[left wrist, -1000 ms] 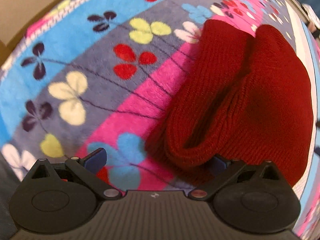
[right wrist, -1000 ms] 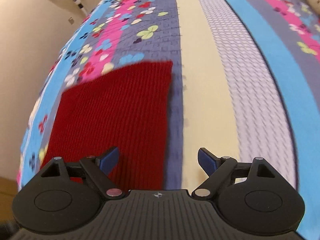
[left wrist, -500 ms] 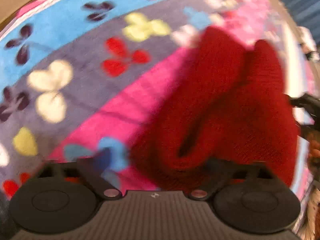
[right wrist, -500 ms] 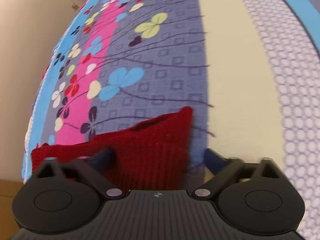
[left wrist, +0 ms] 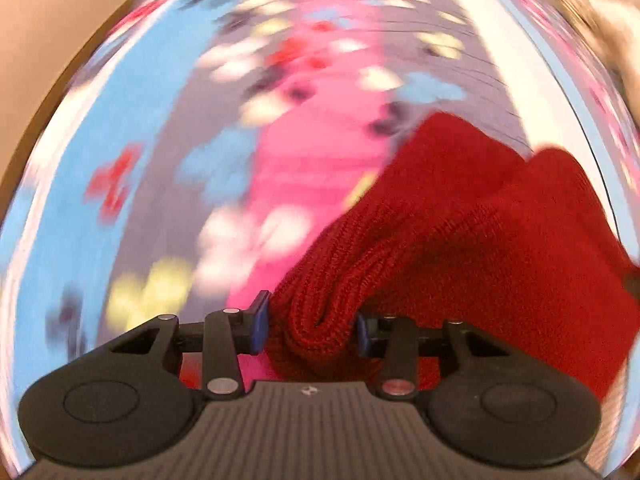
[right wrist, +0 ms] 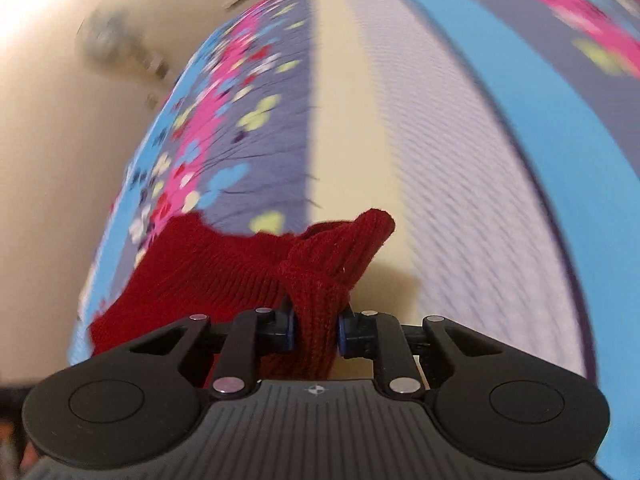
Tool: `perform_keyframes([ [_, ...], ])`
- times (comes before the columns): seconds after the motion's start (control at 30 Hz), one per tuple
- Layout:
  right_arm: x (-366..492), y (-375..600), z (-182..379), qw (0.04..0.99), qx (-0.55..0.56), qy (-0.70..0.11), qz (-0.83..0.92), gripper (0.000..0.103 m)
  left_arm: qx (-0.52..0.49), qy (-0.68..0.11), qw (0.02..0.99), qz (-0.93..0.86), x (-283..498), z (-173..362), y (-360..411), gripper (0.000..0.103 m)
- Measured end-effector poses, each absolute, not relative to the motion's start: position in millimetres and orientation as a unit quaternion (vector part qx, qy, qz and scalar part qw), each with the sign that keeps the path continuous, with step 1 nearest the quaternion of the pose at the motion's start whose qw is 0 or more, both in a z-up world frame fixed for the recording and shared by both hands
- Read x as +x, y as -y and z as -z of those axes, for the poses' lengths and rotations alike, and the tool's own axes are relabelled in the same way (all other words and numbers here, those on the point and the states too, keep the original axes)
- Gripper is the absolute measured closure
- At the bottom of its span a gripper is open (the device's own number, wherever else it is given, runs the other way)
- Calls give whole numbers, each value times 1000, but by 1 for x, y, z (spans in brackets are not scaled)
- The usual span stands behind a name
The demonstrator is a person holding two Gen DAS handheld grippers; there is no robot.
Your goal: Fold small clothes
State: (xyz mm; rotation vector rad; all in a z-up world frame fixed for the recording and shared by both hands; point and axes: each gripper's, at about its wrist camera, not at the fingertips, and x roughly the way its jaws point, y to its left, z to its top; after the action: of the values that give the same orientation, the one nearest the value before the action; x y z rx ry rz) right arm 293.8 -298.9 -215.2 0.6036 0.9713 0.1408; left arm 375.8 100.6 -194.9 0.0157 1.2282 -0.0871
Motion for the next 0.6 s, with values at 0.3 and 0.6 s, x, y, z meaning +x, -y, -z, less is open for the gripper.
perform_keyframes([
  [0.3,131,278,246,801,428,-417,25,80,178,-550,805,133,449,196,-1,41],
  [0.6,179,303,201,874,212,-435,42,33,44,-553,823,120,389,168,-75,21],
])
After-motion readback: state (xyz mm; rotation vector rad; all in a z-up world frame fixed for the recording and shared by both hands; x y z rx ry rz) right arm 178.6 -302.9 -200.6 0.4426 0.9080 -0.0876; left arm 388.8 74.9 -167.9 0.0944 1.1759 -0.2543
